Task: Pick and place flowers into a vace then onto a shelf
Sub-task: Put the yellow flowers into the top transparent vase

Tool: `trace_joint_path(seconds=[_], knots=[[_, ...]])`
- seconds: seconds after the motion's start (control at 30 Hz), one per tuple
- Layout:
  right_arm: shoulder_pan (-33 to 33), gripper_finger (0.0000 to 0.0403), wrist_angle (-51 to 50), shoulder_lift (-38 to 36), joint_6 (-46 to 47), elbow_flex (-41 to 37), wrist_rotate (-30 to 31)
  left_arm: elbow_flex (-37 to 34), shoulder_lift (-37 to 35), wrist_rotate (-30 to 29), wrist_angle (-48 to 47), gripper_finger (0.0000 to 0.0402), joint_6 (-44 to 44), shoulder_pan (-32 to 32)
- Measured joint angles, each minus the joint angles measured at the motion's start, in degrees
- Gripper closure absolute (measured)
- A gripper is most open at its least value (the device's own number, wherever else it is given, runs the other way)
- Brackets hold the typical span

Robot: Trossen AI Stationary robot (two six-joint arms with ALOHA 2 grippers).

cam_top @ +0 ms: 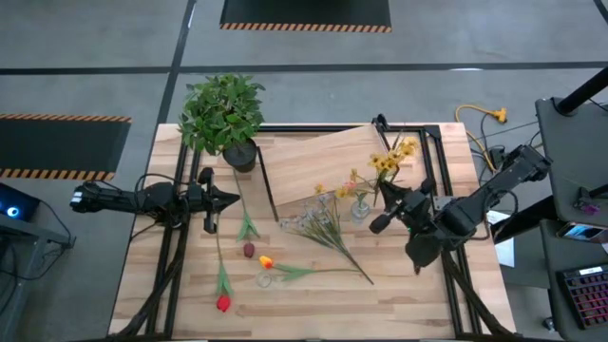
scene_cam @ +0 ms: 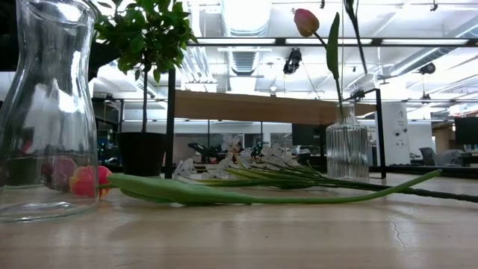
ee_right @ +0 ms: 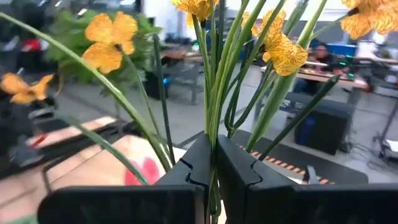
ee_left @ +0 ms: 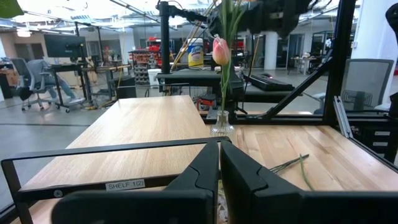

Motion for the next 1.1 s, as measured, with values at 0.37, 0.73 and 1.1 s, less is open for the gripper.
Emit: trace_joint_path(seconds=[0.37, 0.73, 1.1], knots=[[0.39, 0.0390, 1.83, -5.25, -26.03, 3.77, -20.97, 0.00, -0.01, -0.01, -0.01, 0.0402, 0.00, 0.01], [-0.72, 0.0390, 39.39, -20.52, -47.83, -17.54, -38.43, 0.00, -0.01, -0.01, 0.00, 0.0402, 0.00, 0.01], [-4.47, 0.0390, 71.49, -26.27, -59.15, -39.34, -44.17, 0.00, -0.01, -0.01, -0.01, 0.0402, 0.00, 0.01]])
